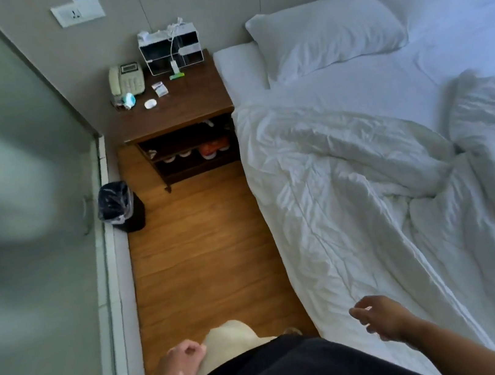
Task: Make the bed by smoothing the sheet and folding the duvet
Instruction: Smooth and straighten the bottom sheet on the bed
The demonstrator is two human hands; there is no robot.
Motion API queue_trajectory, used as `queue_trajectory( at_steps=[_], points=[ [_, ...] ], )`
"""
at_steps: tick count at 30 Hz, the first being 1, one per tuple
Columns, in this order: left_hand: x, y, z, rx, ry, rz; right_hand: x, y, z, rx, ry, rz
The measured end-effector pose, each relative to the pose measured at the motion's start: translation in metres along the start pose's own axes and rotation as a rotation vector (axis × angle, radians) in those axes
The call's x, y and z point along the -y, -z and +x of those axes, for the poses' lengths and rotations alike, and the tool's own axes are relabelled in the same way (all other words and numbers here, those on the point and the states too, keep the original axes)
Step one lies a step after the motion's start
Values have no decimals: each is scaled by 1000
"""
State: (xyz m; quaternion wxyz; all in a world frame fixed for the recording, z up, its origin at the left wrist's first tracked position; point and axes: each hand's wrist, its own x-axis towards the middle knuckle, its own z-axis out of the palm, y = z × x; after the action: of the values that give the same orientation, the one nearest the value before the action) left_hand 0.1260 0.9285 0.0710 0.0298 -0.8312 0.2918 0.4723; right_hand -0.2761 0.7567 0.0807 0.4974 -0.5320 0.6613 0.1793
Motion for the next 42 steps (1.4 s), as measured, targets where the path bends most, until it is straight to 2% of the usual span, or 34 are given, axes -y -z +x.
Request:
queue_trajectory(
  at_steps=[6,9,12,14,19,25,31,38,42],
  points=[
    [-66,88,107,100,-45,59,80,60,62,-100,-61,168],
    [-106,144,160,109,-113,98,118,72,80,-141,-138,286],
    [-135,211,221,170,-109,173,158,74,91,-158,-235,451],
    [-154,254,265,163,-83,140,187,77,101,-177,-257,543],
    [-248,331,308,117,-105,166,239,95,139,-252,-265,649],
    [-358,353,356,186,-195,373,258,132,191,-253,-338,698],
    [-490,352,384,262,-296,545,257,203,249,-211,-443,609],
    [-650,332,429,305,-376,695,283,329,312,-278,-359,573],
    [-741,298,460,333,-473,858,280,391,353,-337,-341,494]
  ],
)
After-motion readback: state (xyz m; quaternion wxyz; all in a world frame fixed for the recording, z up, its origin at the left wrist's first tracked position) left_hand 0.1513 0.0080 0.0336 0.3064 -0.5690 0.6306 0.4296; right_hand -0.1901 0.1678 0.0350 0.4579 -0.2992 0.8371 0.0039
